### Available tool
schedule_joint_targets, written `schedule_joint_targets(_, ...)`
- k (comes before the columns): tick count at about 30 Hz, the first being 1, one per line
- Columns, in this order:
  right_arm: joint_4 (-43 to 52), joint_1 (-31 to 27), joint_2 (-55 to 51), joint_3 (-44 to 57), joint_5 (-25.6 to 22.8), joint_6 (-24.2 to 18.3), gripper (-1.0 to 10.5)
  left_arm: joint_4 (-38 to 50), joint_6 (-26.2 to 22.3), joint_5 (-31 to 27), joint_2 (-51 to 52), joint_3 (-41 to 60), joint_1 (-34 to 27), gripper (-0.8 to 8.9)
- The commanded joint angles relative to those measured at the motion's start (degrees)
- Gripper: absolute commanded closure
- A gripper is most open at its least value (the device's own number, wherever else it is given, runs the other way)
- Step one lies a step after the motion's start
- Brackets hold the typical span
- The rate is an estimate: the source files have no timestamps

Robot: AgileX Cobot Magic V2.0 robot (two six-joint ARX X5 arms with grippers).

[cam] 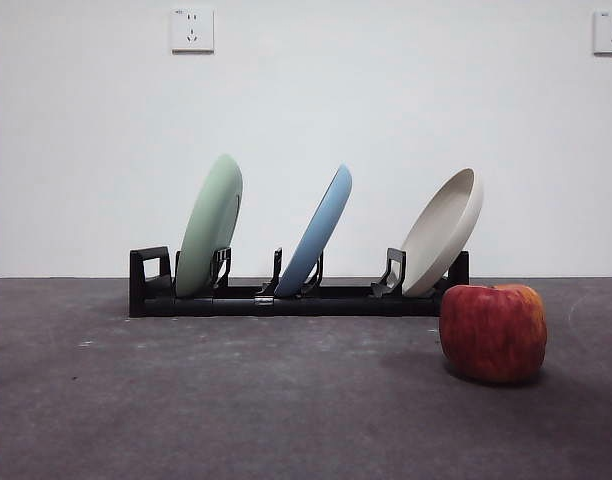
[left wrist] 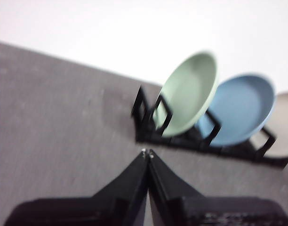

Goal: Take the green plate from the plate rack,put the plate on the table,take the apple from the table,put the apple in the plate

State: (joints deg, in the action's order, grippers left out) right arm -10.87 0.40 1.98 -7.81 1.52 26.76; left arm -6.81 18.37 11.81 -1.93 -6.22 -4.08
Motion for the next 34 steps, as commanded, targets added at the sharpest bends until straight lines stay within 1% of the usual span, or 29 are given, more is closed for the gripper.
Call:
schedule_joint_targets(1,0.4,0.0,2.1,-4.0,0.1,0.8,9.6,0.7,1.3,0.2,-2.3,-4.2,-0.2,8.19)
schedule_joint_targets(3,0.4,0.0,4.7,-7.5,0.1,0.2,9.6,0.7,0.9,0.1,-5.6,-7.7,-0.2,8.19)
schedule_joint_targets(5,0.4,0.0,7.7,-10.9,0.1,-1.8,9.6,0.7,0.7,0.1,-8.9,-10.9,-0.2,8.19)
schedule_joint_targets(8,-0.7,0.0,13.7,-17.5,0.4,-6.7,9.6,-0.2,-1.1,0.5,-15.7,-17.2,-0.2,8.19)
schedule_joint_targets(11,-2.6,0.0,20.1,-24.3,3.0,-11.5,9.6,-3.3,-2.4,1.1,-22.7,-24.2,-0.2,8.19)
schedule_joint_targets(14,-5.8,0.0,26.7,-31.1,3.0,-15.4,9.5,-7.0,-4.4,4.0,-29.6,-31.2,-0.2,8.19)
schedule_joint_targets(16,-6.9,0.0,30.7,-34.9,3.1,-17.1,9.5,-9.3,-5.7,6.4,-33.9,-35.5,-0.2,8.18)
schedule_joint_targets(20,-9.5,0.0,38.3,-41.5,3.3,-17.7,9.5,-12.9,-7.6,10.8,-41.4,-42.5,-0.1,8.17)
schedule_joint_targets(21,-10.3,0.0,39.8,-42.7,4.1,-17.8,9.5,-13.1,-7.9,11.5,-42.7,-43.6,-0.1,8.17)
schedule_joint_targets(24,-11.4,0.0,43.9,-45.2,8.5,-18.3,9.4,-13.4,-8.2,14.9,-46.1,-46.1,-0.1,8.05)
schedule_joint_targets(25,-11.4,0.0,44.9,-45.6,9.7,-18.3,9.1,-13.4,-8.2,16.2,-47.0,-46.5,-0.1,7.73)
schedule_joint_targets(26,-11.3,0.0,45.6,-45.9,10.6,-18.2,8.5,-13.4,-8.2,17.3,-47.7,-46.8,-0.1,7.10)
schedule_joint_targets(28,-11.0,0.1,46.6,-45.9,10.6,-17.5,7.1,-13.0,-8.1,18.2,-48.7,-46.9,0.0,5.80)
schedule_joint_targets(29,-11.0,0.1,47.0,-46.0,10.6,-17.1,6.5,-12.9,-8.0,18.3,-49.1,-46.9,0.0,5.34)
schedule_joint_targets(31,-11.1,0.1,47.5,-46.0,10.6,-16.8,5.9,-12.5,-7.8,18.3,-49.9,-46.9,0.0,4.89)
schedule_joint_targets(34,-11.0,0.1,47.5,-46.0,10.6,-16.7,6.0,-10.3,-6.1,18.4,-51.3,-47.2,0.0,4.89)
